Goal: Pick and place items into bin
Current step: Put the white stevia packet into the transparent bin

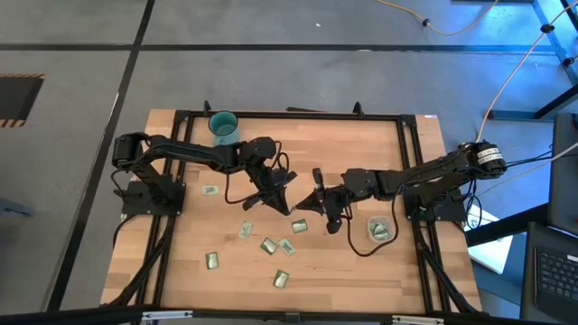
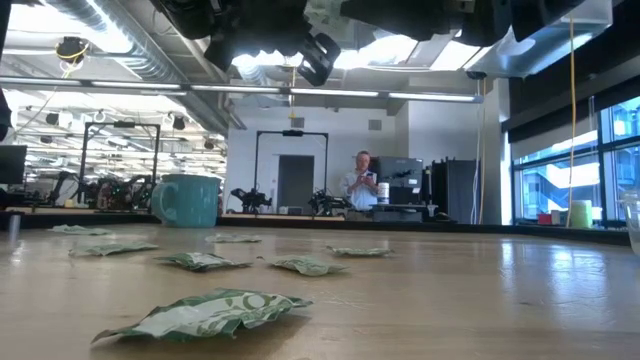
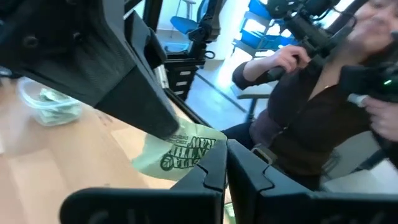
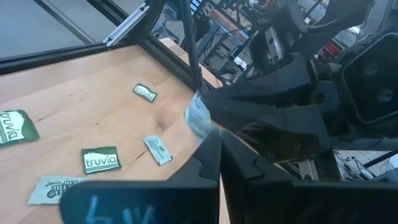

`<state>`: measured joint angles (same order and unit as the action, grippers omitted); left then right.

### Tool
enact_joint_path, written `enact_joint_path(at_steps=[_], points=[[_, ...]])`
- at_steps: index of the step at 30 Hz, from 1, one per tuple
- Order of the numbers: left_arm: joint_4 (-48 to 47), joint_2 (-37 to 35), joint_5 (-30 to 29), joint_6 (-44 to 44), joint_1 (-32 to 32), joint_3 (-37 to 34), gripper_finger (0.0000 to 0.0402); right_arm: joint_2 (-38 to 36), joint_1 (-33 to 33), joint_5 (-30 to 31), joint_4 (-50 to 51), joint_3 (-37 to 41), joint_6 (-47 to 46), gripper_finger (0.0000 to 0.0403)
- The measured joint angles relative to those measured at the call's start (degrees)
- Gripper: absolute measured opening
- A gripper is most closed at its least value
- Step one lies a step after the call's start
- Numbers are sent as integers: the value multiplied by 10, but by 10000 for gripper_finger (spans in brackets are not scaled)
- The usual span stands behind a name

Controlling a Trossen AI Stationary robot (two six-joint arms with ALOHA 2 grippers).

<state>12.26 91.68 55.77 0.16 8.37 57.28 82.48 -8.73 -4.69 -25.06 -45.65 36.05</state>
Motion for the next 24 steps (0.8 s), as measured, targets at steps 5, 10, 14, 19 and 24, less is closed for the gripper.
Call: enact_joint_path(at_steps=[5,10,14,19,24], points=[[0,0,-3,16,6,0,39,0,0,0,2,0,-22,2],[-19,0,-6,12,30,0,83,-16,-9,2,45,-4,-68,2],[-70,0,-19,41,59,0,103,-62,-29,21,235,-45,-184,1],[-134,0,-140,98,81,0,105,-112,-57,26,598,-144,-453,1],[-144,0,-218,103,82,0,98,-137,-103,-31,887,-177,-767,0]])
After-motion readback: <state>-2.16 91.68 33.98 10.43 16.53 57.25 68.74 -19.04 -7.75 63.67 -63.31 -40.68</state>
